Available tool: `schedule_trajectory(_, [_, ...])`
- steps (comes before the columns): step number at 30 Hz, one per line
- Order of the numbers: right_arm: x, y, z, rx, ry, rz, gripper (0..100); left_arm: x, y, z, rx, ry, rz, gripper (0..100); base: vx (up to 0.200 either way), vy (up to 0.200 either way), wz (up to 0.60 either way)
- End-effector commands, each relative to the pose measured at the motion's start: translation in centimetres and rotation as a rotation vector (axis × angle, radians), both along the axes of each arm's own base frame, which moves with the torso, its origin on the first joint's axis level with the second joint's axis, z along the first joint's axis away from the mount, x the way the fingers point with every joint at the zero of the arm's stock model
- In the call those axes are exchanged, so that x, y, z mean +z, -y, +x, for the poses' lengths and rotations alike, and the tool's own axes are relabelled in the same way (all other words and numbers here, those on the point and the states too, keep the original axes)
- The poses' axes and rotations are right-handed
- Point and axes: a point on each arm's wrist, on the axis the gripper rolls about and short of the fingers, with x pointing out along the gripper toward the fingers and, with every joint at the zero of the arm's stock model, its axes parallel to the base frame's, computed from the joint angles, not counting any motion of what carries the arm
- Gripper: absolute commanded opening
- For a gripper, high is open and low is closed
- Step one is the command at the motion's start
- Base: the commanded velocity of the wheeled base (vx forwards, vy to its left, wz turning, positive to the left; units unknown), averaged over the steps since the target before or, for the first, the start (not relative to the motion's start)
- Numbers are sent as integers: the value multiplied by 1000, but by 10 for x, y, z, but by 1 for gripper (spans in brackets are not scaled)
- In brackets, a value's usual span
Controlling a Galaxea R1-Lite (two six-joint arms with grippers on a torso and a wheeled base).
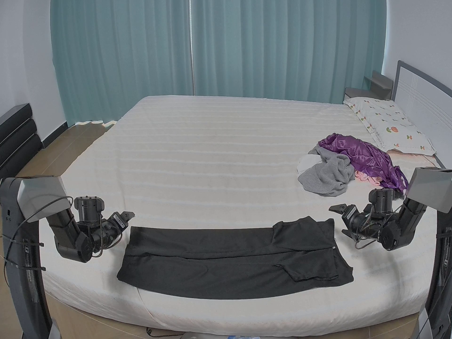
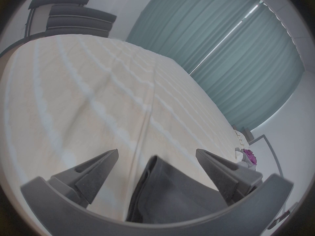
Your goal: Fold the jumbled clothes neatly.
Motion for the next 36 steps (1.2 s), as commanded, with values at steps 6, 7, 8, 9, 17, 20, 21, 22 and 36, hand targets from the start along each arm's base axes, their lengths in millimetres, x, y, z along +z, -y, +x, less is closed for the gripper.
schedule_trajectory(6, [25,-18,-104,44,13,38,100,47,21,-90,18,-77,-135,100,-33,0,0])
schedule_trajectory(7, [24,-19,-109,47,17,38,100,45,22,-94,18,-88,-140,100,-200,0,0])
schedule_trajectory(8, [25,-20,-117,53,31,38,100,42,24,-102,17,-115,-150,100,-200,0,0])
schedule_trajectory(9, [25,-19,-123,54,35,41,100,40,26,-107,18,-130,-157,100,-200,0,0])
schedule_trajectory(17, [14,-23,-130,32,-11,99,100,34,36,-119,-3,-169,-164,100,-200,0,0])
schedule_trajectory(20, [13,-23,-129,33,-12,100,100,20,43,-119,-19,-216,-139,100,0,0,0])
schedule_trajectory(21, [13,-23,-129,33,-12,100,100,19,43,-118,-19,-217,-137,100,0,0,0])
schedule_trajectory(22, [13,-23,-129,33,-14,100,100,14,46,-114,-5,-203,-118,100,0,0,0])
schedule_trajectory(36, [1,-31,-126,57,-44,91,100,-23,54,-89,-3,-114,75,100,0,0,0])
